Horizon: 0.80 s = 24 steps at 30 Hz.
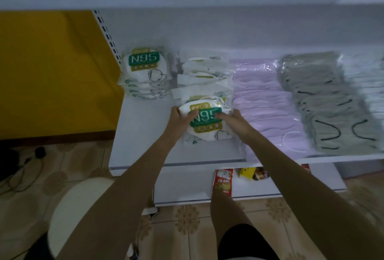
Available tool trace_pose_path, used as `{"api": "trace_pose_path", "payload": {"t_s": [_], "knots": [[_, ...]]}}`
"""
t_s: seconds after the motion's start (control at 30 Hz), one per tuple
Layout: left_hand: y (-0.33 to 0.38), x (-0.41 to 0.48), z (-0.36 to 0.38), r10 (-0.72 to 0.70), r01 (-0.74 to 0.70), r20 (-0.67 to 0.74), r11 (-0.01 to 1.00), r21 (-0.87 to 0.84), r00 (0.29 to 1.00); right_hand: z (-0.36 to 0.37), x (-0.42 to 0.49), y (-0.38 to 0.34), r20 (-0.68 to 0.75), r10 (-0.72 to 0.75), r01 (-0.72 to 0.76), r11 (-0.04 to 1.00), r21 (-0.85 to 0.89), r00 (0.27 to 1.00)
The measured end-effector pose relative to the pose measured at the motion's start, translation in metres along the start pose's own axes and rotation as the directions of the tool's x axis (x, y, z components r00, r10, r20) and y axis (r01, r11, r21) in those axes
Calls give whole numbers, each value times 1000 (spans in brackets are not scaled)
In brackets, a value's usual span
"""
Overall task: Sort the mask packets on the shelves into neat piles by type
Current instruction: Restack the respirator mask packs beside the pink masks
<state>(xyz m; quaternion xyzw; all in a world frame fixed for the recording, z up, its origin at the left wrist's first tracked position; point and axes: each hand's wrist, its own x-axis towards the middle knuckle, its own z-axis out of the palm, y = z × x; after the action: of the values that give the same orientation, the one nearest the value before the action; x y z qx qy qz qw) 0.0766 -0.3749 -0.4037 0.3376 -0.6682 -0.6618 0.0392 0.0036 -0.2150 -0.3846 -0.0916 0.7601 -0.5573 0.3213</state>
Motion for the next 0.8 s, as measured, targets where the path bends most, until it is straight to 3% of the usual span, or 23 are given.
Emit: {"api": "trace_pose_path", "payload": {"t_s": [0.13,0.2,0.37,0.57,0.8], "knots": [[0,-3,7,35,-28,-60,992,119,998,6,-11,11,-123,-82,87,995,41,989],[-7,-3,11,49,-31,-91,980,195,995,8,-11,16,-170,-123,115,992,-54,978],[-21,-19,11,125,-121,-89,991,55,988,14,-12,21,-318,-160,96,974,-207,934],[-33,-29,7,187,-155,-121,960,233,975,28,-23,24,-324,-150,53,955,-291,934],[-22,-33,10,189,-182,-36,974,132,981,32,-24,25,-358,-100,-11,955,-296,928]]}}
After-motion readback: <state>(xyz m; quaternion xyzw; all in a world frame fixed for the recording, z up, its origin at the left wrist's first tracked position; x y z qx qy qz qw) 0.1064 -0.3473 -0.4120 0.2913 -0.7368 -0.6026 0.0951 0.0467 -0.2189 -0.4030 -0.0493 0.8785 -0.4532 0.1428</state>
